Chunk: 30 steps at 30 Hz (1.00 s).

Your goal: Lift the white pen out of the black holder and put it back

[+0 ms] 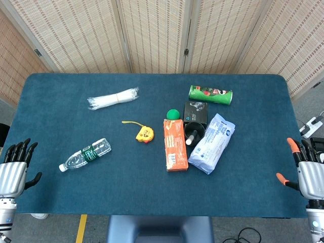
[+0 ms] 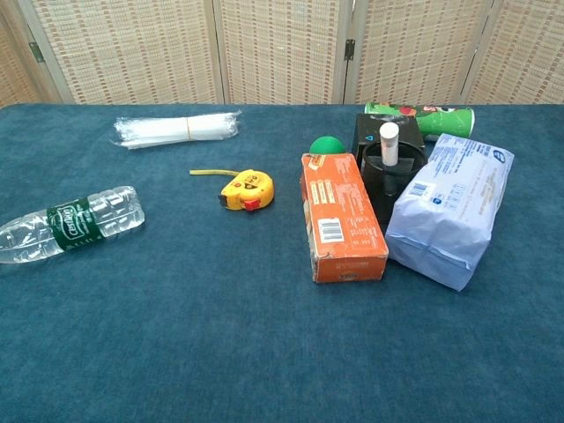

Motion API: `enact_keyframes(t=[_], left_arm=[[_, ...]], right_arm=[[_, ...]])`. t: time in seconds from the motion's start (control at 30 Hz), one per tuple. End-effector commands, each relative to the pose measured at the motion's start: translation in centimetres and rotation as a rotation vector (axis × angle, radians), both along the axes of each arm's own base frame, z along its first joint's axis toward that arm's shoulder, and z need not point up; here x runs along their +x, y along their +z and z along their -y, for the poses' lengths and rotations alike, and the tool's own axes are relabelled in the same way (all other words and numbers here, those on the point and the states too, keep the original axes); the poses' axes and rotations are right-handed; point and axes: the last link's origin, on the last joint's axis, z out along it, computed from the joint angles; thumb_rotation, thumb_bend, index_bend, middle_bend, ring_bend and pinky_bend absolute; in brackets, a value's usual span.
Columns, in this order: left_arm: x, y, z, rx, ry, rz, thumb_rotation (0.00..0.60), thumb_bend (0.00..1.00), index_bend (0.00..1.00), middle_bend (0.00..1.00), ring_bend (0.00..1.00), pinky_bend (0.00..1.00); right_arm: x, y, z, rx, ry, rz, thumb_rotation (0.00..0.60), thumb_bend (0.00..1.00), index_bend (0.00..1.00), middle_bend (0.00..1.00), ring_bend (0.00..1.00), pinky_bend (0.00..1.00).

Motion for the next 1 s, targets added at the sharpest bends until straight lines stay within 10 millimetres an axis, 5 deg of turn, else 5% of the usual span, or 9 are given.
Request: enact_keyframes(t=[0.03,0.6,1.0], left_arm=[[0.0,0.0,-0.1,-0.002,-0.003,0.0,0.6,0.3,0.12,0.06,0.01,0.1],[-0.1,0.0,0.3,-0.009,0.01,-0.005,0.6,0.3,0.13,0.07,0.02,0.1],[-0.2,0.3,0.7,-0.004,0.011,0.011,0.6,0.3,0.14,0.08,0.03,0.11]], right_arm=[[0.0,0.0,0.0,0.0,0.003,0.002,0.6,0.09,0.04,0.12,0.0,0.12],[0.8,-1.3,1.5,0.059,0.039,0.065,0.6,0.19,0.21,0.2,0.04,0.13],[5.6,-6.0,9.2,0.212,0.122,0.222,0.6,0.19,0.32,0.24,0.07,0.16]])
